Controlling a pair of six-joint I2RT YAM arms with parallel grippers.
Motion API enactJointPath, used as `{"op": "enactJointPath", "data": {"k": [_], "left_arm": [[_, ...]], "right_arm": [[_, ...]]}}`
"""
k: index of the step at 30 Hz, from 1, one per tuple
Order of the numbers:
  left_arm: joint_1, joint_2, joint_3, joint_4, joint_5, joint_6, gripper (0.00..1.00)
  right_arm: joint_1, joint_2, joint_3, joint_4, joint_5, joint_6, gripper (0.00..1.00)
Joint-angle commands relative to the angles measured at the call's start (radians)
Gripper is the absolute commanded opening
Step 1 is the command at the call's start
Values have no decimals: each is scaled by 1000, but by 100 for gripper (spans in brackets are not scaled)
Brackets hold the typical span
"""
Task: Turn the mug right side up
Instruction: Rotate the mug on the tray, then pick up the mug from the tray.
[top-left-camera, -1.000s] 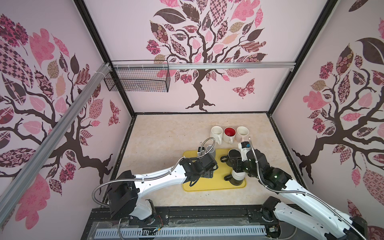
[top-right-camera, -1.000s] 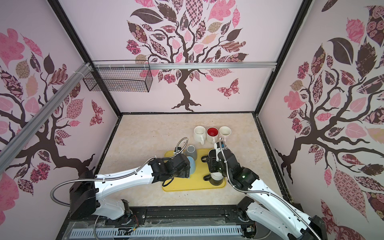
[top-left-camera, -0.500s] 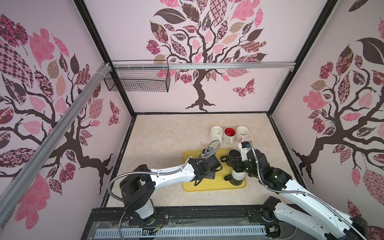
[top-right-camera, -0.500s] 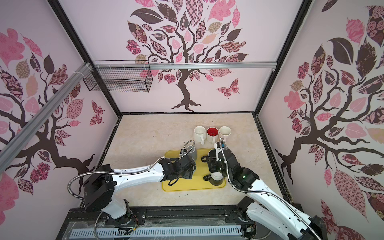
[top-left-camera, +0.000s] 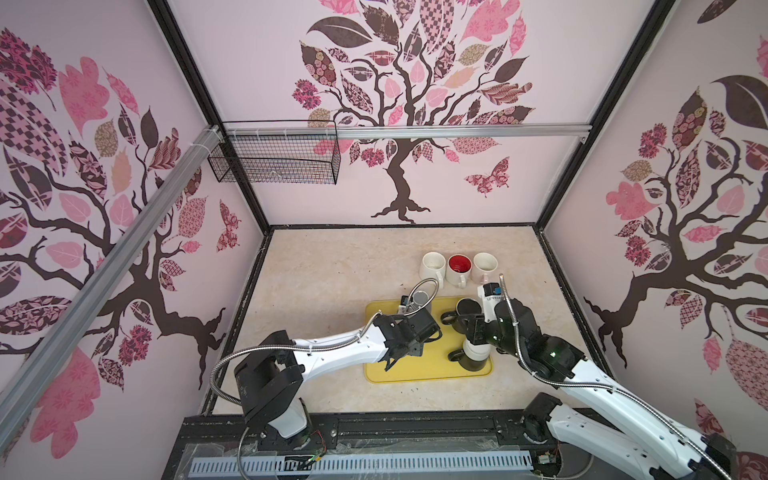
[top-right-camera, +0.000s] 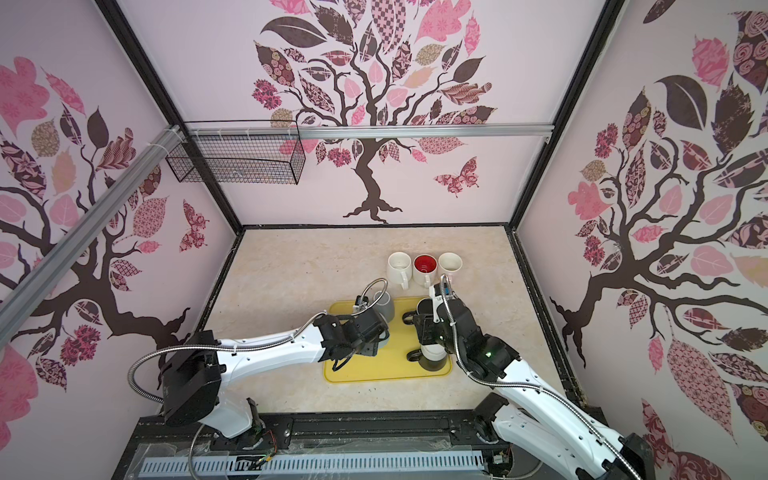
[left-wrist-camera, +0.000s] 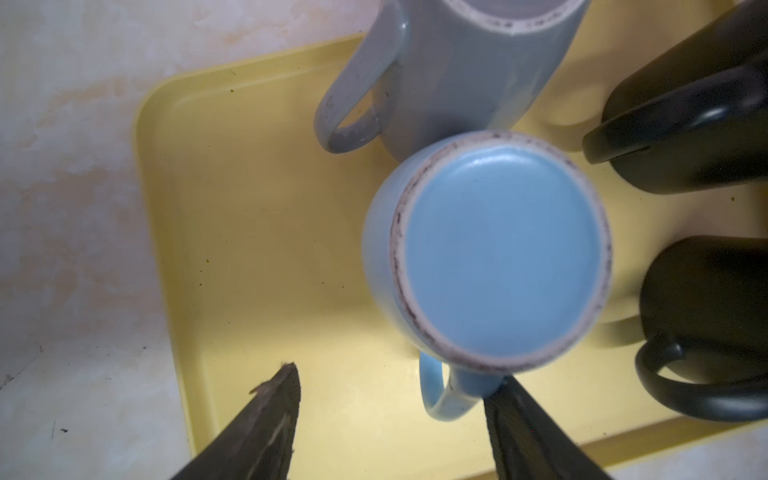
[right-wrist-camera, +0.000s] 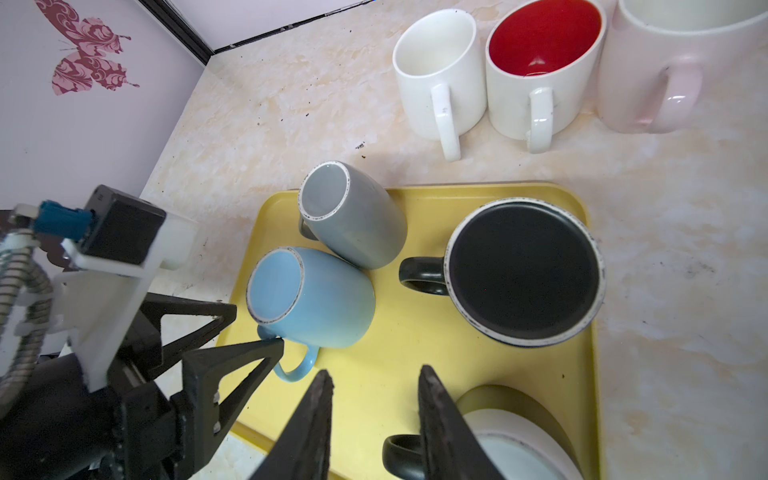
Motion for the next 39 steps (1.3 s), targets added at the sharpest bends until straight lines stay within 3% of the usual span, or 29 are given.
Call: {"op": "enactJointPath", "data": {"k": [1, 8, 18, 39], "left_arm": [[15, -41, -41, 2, -15, 29, 71], [15, 6, -8, 18, 31, 75, 65], [15, 87, 33, 9, 47, 102, 45], [15, 130, 53, 18, 24, 149, 27]], "right_arm": [[-2, -12, 10, -13, -2, -10, 37], [-1, -9, 9, -8, -7, -7, 37], [-2, -8, 5, -8, -11, -12, 37], [-1, -22, -6, -1, -24, -6, 37]]}}
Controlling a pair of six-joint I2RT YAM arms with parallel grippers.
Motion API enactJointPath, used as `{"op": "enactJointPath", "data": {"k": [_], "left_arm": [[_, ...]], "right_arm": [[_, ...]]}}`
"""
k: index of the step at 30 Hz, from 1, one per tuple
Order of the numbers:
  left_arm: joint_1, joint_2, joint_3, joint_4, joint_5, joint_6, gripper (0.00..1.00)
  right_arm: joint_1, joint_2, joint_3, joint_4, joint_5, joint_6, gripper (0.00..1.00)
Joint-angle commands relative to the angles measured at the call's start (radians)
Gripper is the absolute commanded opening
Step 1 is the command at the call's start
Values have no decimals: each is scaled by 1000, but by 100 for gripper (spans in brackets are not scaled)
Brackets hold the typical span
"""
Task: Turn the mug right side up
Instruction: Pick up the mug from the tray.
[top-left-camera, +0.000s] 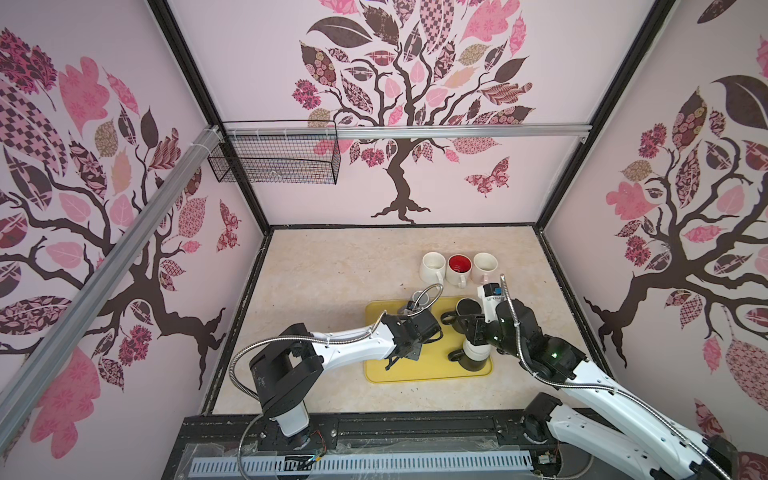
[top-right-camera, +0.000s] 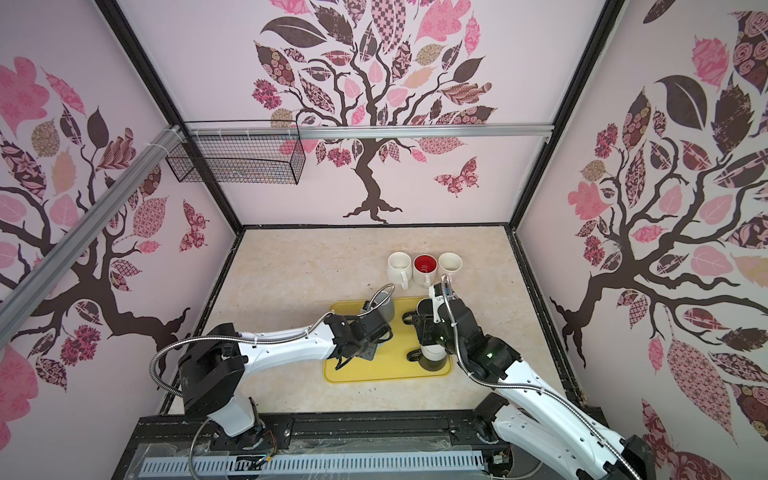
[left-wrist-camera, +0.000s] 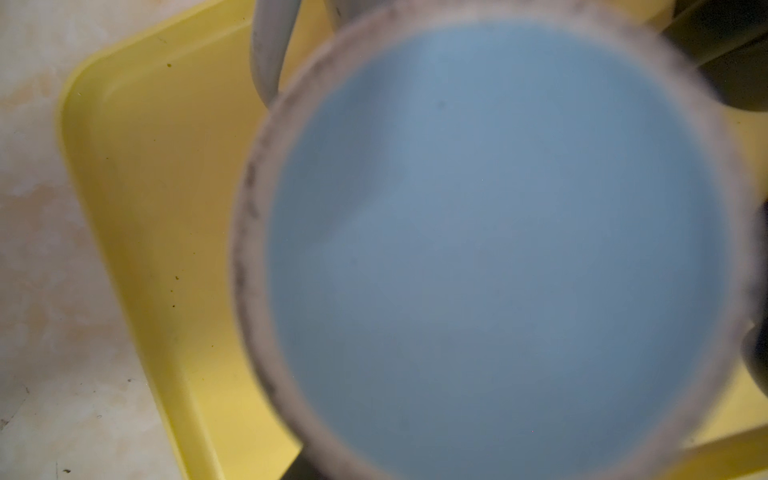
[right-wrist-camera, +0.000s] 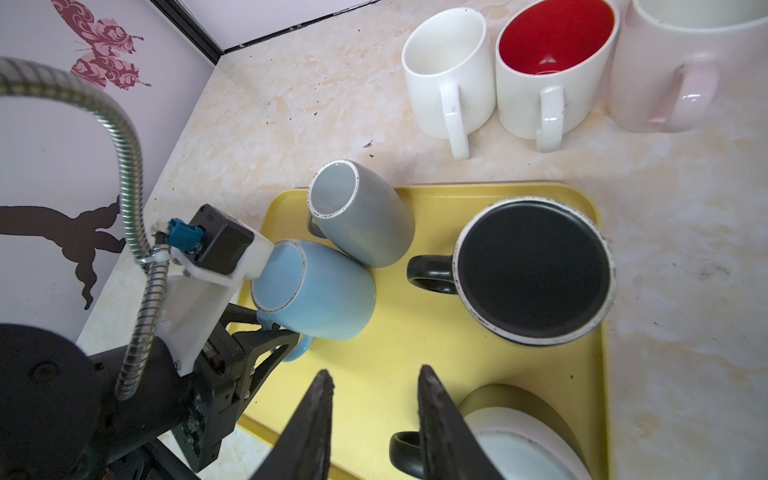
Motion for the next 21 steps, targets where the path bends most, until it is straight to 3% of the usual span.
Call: {"op": "enactJointPath", "data": {"k": [1, 8, 13, 21], "left_arm": [[2, 15, 42, 7, -27, 17, 27], [-19, 17, 37, 3, -75, 41, 20], [-25, -3, 17, 12, -84, 46, 1], [-33, -59, -4, 11, -90, 55, 0]], "right_arm": [[-1, -12, -5, -2, -5, -6, 37], [-1, -19, -11, 1, -23, 6, 36], [-1, -29, -24, 5, -34, 18, 36], [-1, -38, -35, 8, -61, 35, 36]]}}
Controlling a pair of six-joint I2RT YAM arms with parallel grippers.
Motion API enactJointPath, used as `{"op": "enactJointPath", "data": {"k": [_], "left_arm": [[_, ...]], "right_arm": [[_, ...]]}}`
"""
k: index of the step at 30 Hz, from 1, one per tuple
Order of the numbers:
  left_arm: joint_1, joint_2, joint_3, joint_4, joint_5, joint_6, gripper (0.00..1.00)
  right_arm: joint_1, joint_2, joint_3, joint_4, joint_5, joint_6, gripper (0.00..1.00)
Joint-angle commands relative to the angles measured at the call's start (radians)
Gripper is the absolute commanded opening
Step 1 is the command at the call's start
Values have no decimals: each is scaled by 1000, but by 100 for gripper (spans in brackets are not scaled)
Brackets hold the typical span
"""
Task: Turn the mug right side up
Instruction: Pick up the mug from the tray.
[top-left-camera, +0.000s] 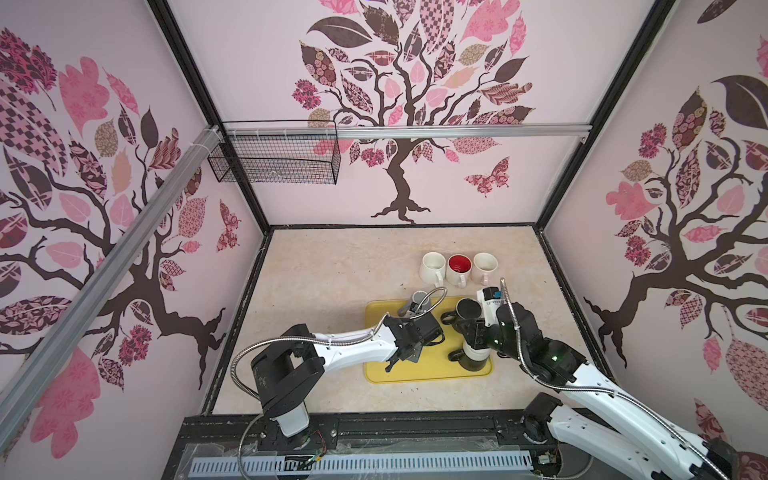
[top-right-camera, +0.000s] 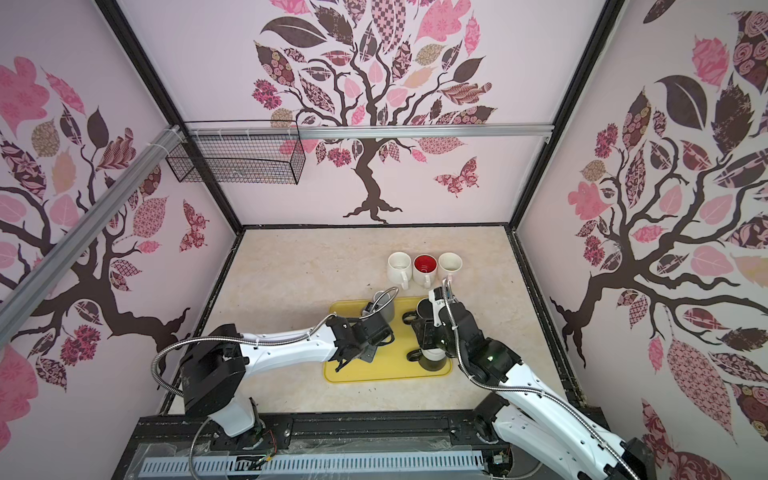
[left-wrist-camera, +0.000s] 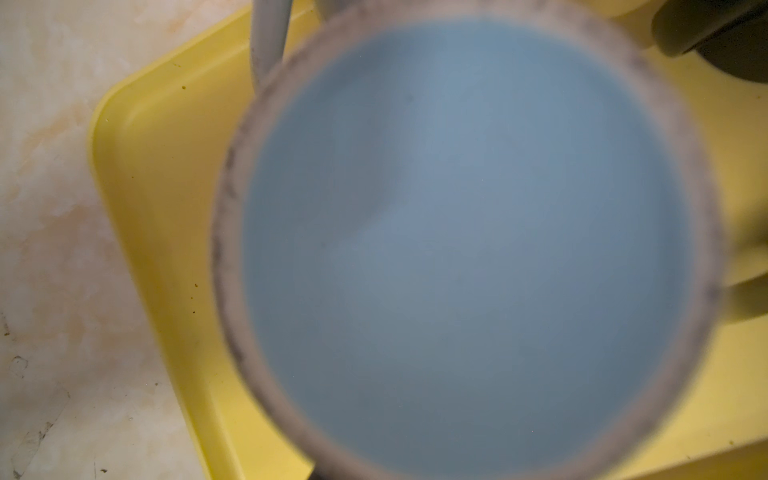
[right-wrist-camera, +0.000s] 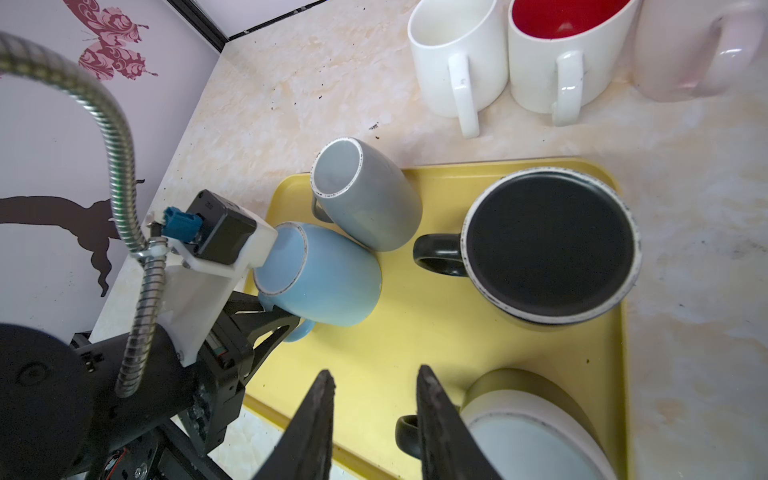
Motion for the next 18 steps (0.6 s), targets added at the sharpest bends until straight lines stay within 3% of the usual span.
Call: {"op": "enactJointPath", "data": {"k": [1, 13, 18], "left_arm": [[-7, -65, -5, 17, -40, 16, 0], [-7, -255, -60, 2, 5, 45, 0], [5, -388, -70, -14, 34, 78, 0]], "right_arm": [[0, -15, -1, 9, -22, 11, 36], [-1, -46, -20, 28, -82, 34, 35], [-1, -136, -84, 145, -230, 84, 35]]}}
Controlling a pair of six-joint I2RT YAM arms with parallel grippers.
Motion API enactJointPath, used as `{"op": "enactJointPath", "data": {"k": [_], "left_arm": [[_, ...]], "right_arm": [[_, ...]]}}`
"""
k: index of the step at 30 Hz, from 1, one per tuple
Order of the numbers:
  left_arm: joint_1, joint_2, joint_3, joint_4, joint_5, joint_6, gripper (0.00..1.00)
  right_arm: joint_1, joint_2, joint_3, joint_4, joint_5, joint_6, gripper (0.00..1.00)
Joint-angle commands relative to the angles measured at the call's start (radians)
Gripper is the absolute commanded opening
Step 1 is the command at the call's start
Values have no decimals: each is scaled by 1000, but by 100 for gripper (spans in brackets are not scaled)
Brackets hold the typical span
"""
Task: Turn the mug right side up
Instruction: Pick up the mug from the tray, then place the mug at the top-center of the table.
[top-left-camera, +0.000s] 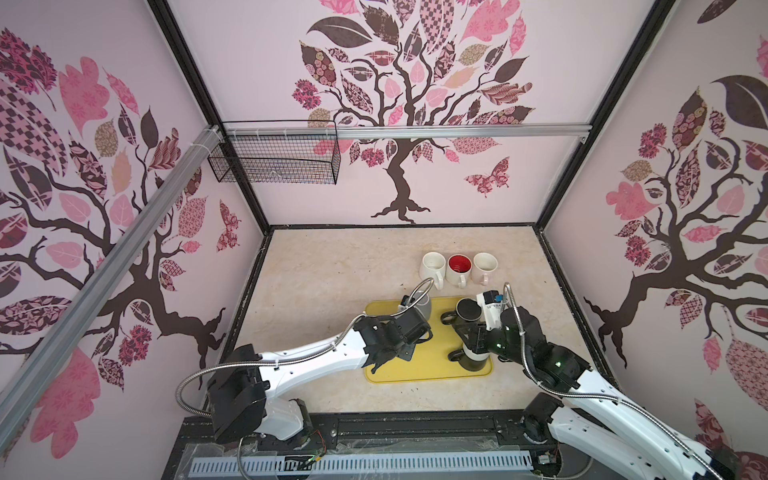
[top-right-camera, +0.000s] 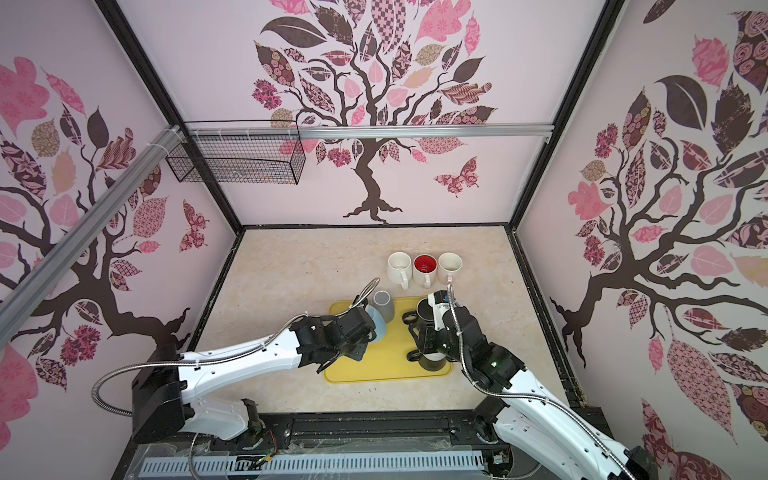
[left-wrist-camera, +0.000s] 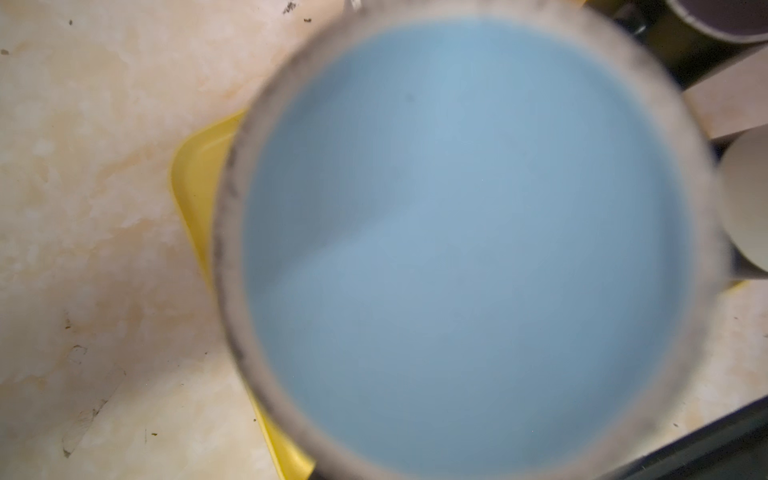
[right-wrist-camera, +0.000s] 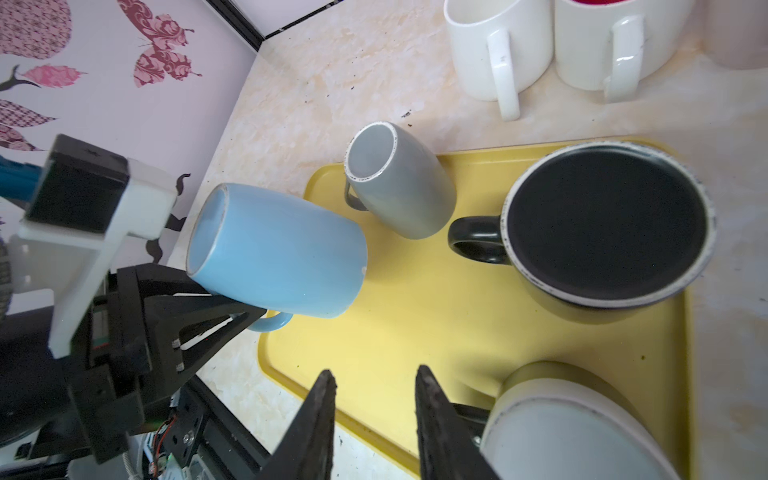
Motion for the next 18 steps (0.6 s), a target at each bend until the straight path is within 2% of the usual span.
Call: {"op": "enactJointPath", "data": {"k": [1, 6, 11, 18], "left_arm": [[17, -116, -27, 33, 13, 32, 0], [104, -305, -70, 78, 116, 19, 0], [154, -470, -138, 215, 217, -22, 0], [155, -507, -141, 292, 273, -73, 0]], "right_arm": [[0, -70, -44, 129, -144, 53, 35], [0, -133, -147, 380, -308, 198, 37], [-1, -122, -237, 689, -419, 345, 39], [-1, -29, -244, 883, -502, 439, 43]]}}
